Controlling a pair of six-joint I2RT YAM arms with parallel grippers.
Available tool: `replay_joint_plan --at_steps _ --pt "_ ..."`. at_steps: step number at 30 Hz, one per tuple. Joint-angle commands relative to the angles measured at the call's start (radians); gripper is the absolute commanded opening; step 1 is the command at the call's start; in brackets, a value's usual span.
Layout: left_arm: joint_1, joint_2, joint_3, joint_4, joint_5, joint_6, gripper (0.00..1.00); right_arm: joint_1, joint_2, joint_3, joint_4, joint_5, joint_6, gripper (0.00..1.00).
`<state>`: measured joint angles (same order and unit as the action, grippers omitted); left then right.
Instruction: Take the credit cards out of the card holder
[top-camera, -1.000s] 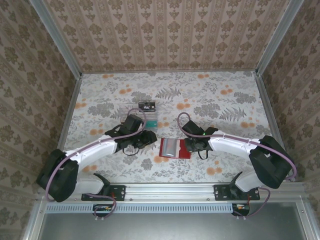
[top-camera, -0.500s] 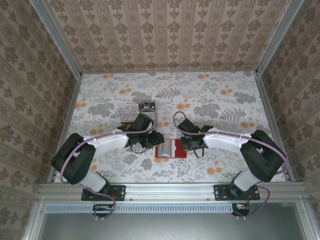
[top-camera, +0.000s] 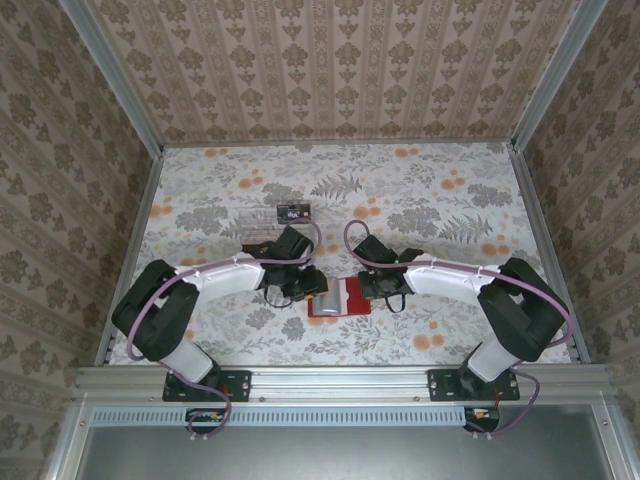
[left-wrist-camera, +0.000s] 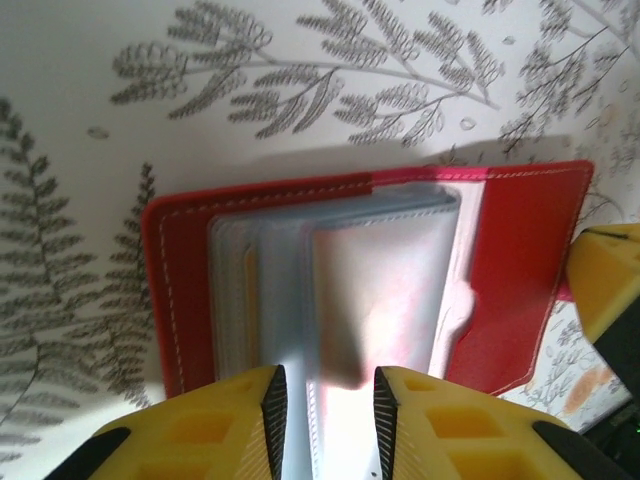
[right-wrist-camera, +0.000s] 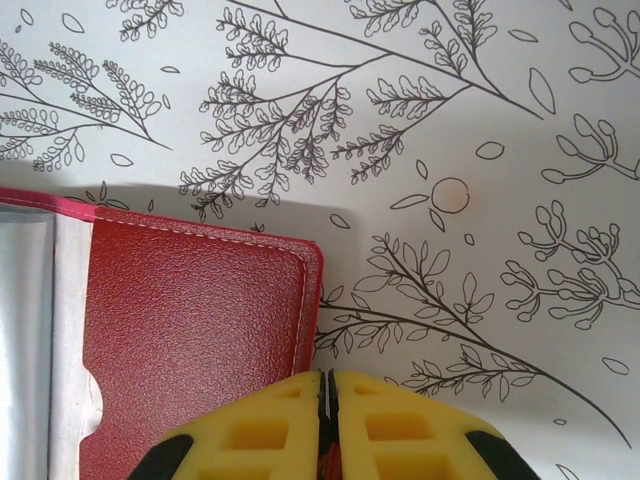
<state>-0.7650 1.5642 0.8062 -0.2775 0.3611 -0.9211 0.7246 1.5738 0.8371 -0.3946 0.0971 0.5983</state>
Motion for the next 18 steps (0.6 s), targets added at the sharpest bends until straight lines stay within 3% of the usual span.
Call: replay_joint_plan --at_steps 1,18 --pt "-0.014 -0.019 0.015 -0.059 -0.020 0.021 0.32 0.005 0.015 0.022 -0.005 -0.015 -0.014 0.12" --pt "-0.051 0.072 0.090 0.172 0.138 0.002 0.35 0.008 0.023 0.021 0.024 -0.056 0.004 0.12"
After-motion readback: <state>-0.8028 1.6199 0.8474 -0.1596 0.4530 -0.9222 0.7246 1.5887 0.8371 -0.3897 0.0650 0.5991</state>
